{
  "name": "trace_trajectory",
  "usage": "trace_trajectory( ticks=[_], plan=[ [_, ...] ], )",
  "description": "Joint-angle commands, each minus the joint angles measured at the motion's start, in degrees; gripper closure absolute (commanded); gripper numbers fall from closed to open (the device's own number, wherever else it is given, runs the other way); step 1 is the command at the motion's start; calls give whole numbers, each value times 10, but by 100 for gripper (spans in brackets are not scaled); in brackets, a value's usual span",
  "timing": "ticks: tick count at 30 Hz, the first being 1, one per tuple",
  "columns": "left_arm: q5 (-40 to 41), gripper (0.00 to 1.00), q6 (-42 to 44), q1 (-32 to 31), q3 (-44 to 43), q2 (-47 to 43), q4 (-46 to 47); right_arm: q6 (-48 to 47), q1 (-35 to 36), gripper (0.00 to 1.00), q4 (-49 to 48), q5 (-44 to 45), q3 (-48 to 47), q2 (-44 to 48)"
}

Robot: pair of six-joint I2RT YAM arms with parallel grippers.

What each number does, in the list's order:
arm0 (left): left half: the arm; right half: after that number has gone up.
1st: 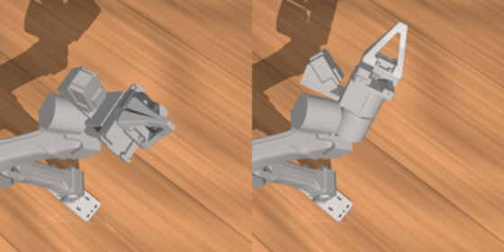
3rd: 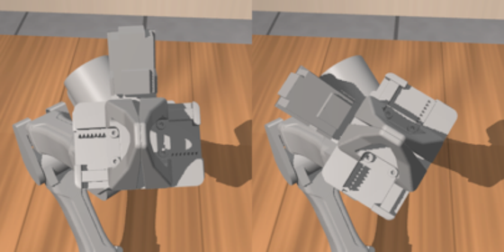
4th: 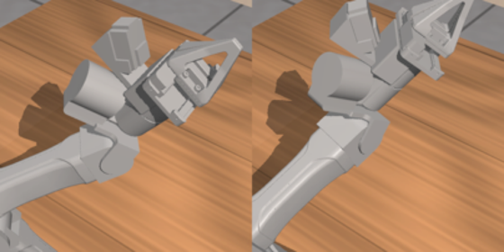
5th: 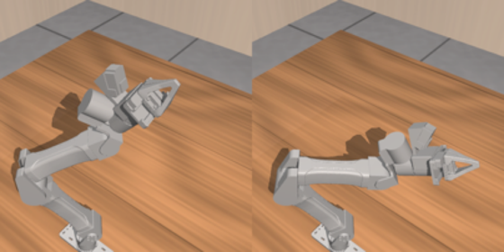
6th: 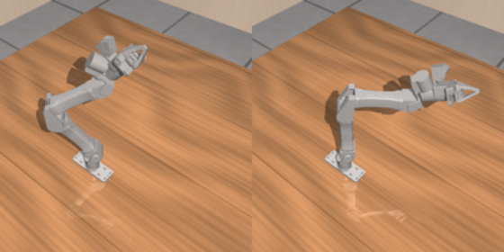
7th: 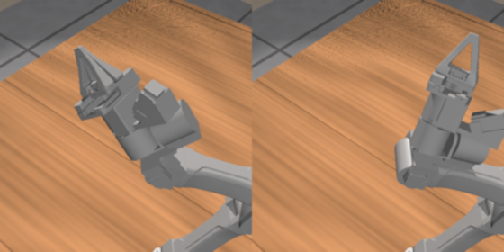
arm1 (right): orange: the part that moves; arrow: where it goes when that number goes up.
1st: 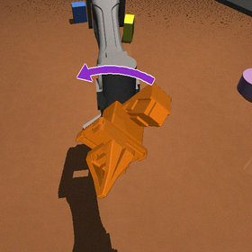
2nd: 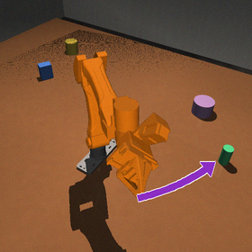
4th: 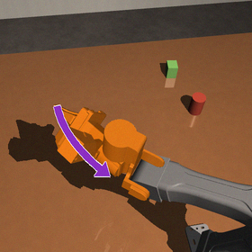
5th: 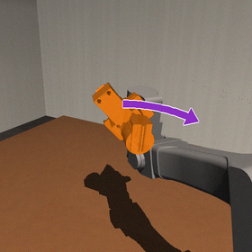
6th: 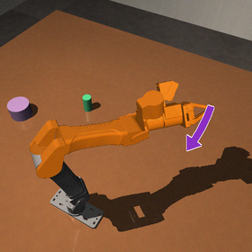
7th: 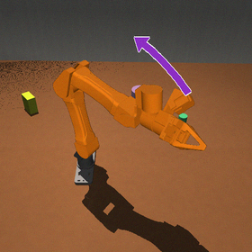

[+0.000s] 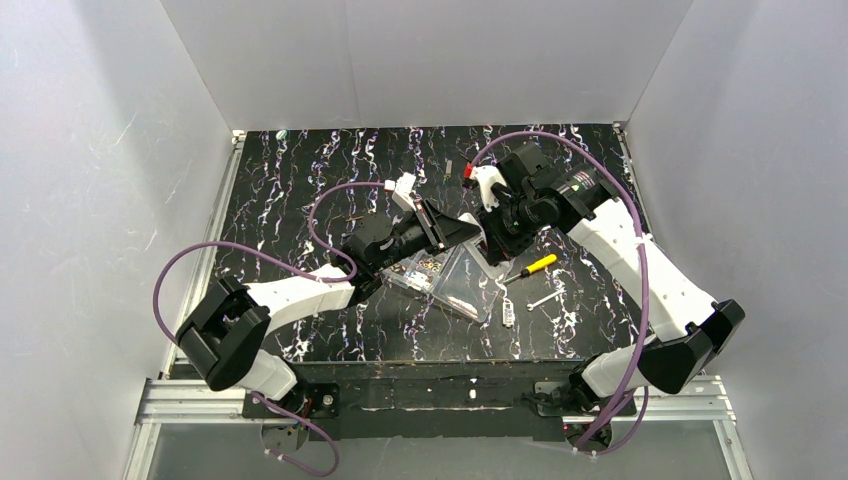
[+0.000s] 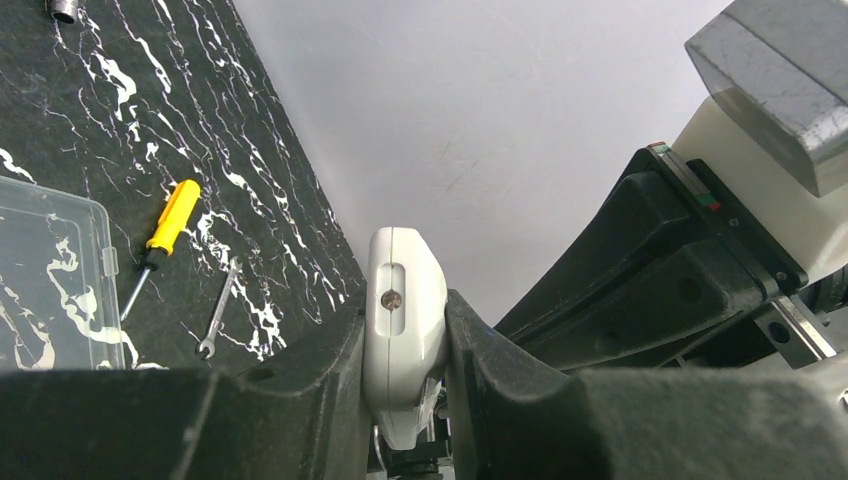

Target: Load the batteries into the remote control

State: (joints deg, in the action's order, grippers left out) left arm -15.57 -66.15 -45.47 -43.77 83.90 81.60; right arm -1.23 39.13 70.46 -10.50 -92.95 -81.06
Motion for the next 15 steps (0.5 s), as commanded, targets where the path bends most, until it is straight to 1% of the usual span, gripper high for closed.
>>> trace_trajectory(
  ticks=[1, 3, 6, 10, 15],
  plan=[
    [-20, 100, -8, -4, -28, -13, 66, 6, 3, 94, -32, 0, -20, -1],
    [-19, 100, -8, -4, -28, -13, 67, 6, 3, 93, -30, -1, -19, -2],
    [-17, 100, -9, -4, -27, -12, 67, 6, 3, 87, -31, -3, -17, -1],
    [-17, 100, -9, -5, -26, -13, 67, 7, 3, 81, -33, -7, -17, -2],
    [-15, 100, -8, -4, -25, -13, 67, 8, 3, 77, -35, -10, -17, -2]
  ],
)
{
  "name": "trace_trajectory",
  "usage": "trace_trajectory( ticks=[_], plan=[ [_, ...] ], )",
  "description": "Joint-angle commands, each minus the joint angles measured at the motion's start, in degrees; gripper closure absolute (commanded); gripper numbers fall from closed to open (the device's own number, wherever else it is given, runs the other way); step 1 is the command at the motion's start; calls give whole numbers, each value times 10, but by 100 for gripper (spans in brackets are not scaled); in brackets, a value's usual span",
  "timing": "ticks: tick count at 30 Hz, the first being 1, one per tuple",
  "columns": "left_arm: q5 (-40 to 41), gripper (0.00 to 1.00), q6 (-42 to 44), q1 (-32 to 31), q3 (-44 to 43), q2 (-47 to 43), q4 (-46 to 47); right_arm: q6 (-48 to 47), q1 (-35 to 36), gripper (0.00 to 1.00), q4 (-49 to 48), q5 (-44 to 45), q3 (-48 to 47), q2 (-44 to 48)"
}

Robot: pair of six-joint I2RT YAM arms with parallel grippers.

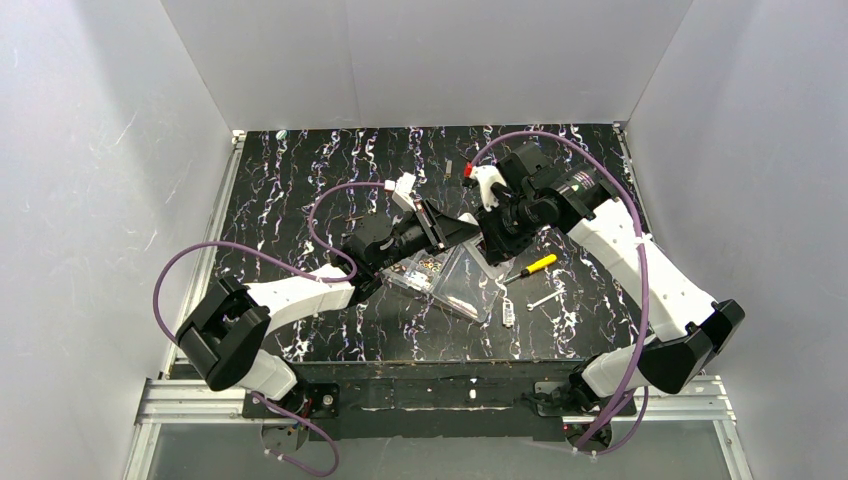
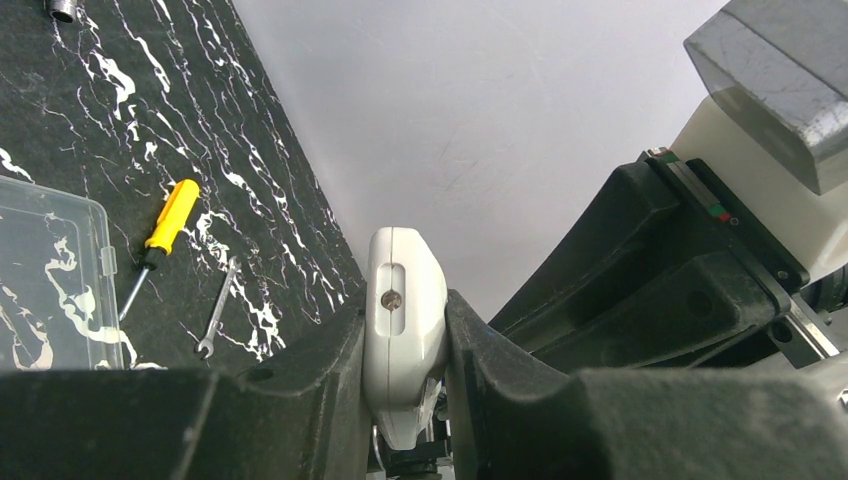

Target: Load the batteries into the remote control

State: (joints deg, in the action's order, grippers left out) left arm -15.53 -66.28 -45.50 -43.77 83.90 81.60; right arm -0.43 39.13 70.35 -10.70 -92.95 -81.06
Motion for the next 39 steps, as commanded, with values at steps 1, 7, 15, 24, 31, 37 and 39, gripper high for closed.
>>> trace_trajectory(
  ticks=[1, 7, 15, 24, 31, 37, 39],
  plan=[
    [-17, 100, -8, -4, -25, -12, 67, 0, 3, 76, -35, -8, -17, -1],
    [-15, 100, -11, -4, -24, -11, 67, 0, 3, 72, -36, -12, -19, 0],
    [-12, 100, -12, -4, -24, -11, 67, 0, 3, 65, -27, -6, -33, 2],
    [-10, 100, -16, -4, -21, -11, 67, 0, 4, 55, -30, 4, -54, 17],
    [-20, 100, -53, -4, -28, -7, 67, -36, 2, 50, -158, -1, 10, 117],
    [-21, 100, -86, -4, -28, -3, 67, -114, -6, 44, -273, -18, 111, 195],
    [-21, 100, -87, -4, -24, -8, 67, -132, -12, 42, -313, -33, 139, 217]
  ],
)
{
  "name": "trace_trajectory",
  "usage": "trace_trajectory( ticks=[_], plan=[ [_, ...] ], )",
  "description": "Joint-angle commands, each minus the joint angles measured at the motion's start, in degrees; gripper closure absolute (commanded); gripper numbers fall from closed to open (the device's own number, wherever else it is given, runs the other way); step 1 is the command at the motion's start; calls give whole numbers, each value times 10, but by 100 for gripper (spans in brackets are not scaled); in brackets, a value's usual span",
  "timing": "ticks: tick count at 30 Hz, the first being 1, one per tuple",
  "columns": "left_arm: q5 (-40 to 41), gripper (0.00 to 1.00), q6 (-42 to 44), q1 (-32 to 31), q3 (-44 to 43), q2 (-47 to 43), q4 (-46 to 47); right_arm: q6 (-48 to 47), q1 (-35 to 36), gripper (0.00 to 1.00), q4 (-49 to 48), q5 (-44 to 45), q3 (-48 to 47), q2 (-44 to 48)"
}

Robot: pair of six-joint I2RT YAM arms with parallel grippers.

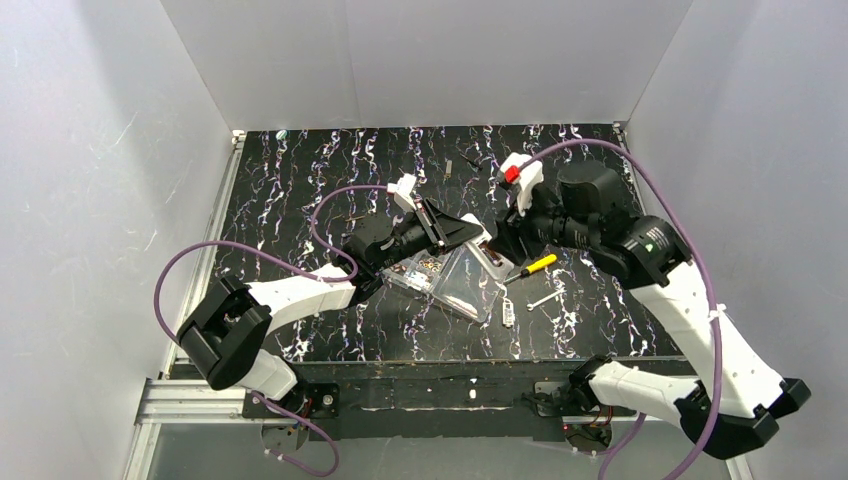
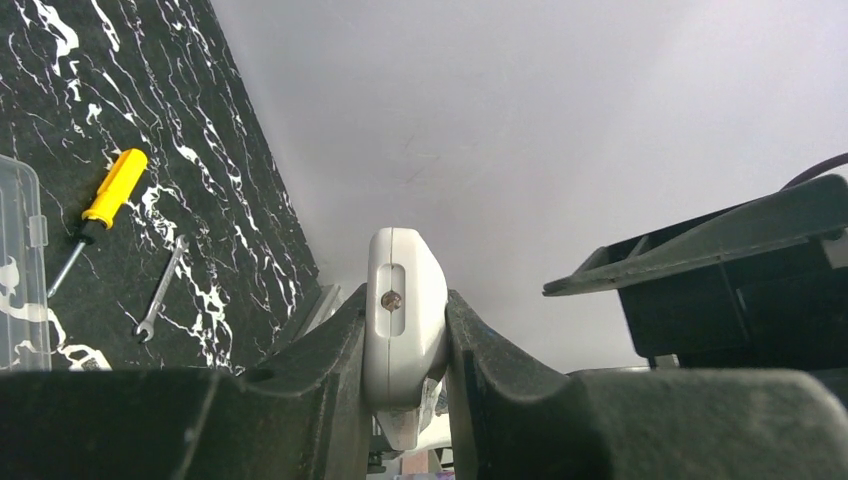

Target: Load the batteries into the remote control

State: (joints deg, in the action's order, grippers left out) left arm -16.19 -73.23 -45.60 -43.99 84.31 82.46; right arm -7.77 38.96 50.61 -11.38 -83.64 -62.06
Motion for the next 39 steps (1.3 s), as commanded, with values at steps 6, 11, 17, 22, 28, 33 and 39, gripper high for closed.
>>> trace_trajectory(
  ticks=[6, 11, 17, 22, 28, 33, 39],
  plan=[
    [-25, 100, -18, -3, -19, -28, 51, -145, -85, 41, -187, -214, 109, 70],
    [-37, 100, -25, -3, -20, -33, 48, -216, -171, 52, -166, -412, 89, 53],
    [-48, 100, -26, -3, -19, -41, 47, -316, -223, 52, -18, -540, -6, -36],
    [-64, 100, -21, -3, -20, -47, 47, -473, -224, 47, 111, -560, -24, -62],
    [-75, 100, -21, -3, -30, -41, 47, -514, -225, 45, 95, -569, 46, -18],
    [-77, 100, -26, -3, -35, -33, 51, -582, -227, 45, 159, -582, 32, -28],
    [-77, 100, -27, -3, -37, -32, 51, -658, -228, 46, 226, -619, 32, -49]
  ],
)
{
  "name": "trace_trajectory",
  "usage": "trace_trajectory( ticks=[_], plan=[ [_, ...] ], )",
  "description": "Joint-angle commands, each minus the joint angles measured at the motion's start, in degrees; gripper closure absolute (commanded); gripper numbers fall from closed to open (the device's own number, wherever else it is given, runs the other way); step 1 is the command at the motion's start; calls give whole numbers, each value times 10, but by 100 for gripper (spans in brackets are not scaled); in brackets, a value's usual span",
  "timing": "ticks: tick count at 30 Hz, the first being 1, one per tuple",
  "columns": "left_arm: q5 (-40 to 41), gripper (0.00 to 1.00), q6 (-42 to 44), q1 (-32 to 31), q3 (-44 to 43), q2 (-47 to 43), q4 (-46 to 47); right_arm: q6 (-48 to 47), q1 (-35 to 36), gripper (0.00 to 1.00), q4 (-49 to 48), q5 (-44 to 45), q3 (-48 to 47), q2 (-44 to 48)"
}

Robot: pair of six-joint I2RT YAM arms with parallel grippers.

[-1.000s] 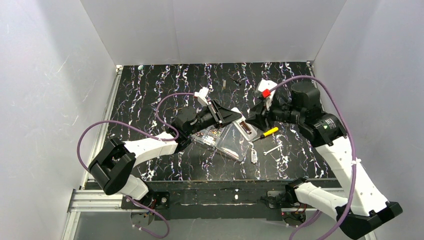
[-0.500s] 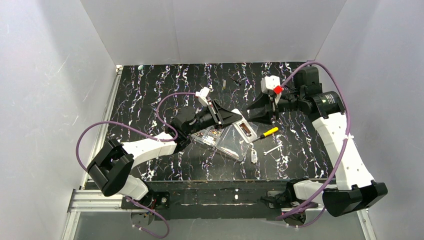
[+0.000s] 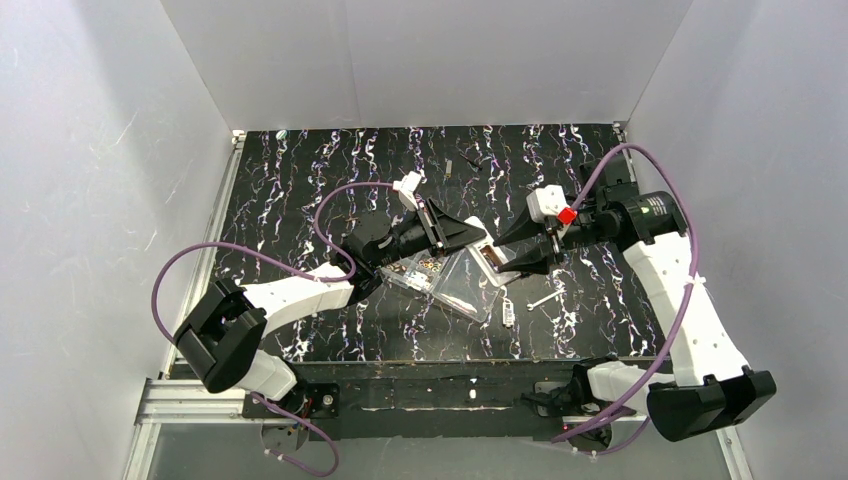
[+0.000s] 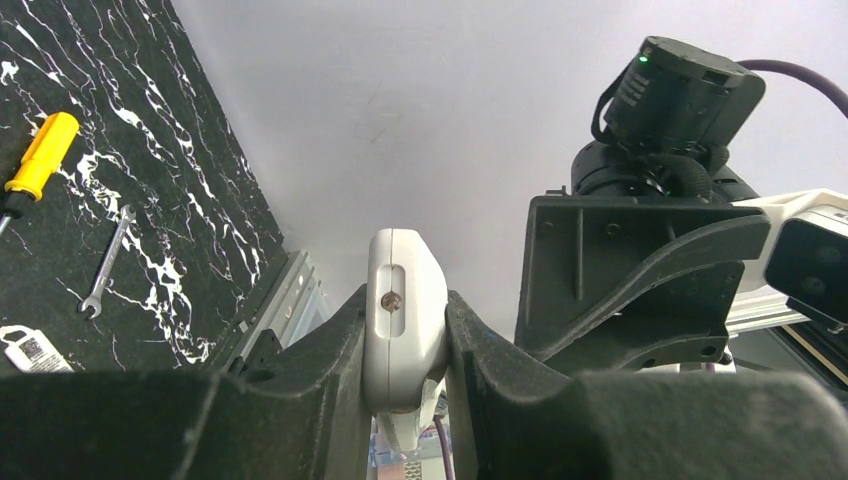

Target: Load the batteries into the remote control

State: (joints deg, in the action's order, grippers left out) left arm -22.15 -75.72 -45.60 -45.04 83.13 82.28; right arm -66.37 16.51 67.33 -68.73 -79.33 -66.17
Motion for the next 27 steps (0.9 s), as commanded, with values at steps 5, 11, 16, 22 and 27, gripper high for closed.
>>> trace_trajectory(
  ticks=[5, 11, 16, 22, 27],
  plan=[
    [-19, 100, 0, -3, -26, -22, 53, -94, -3, 49, 75, -31, -6, -12],
    [-22, 100, -4, -3, -31, -18, 53, -106, -4, 51, 85, -15, 10, -11],
    [-33, 100, -8, -3, -34, -19, 51, -133, -9, 51, 97, -11, 17, -18],
    [-47, 100, -15, -3, -37, -22, 52, -172, -15, 50, 130, -30, -9, -49],
    [-45, 100, -15, -3, -33, -24, 52, -220, -15, 50, 179, -42, -47, -83]
  ],
)
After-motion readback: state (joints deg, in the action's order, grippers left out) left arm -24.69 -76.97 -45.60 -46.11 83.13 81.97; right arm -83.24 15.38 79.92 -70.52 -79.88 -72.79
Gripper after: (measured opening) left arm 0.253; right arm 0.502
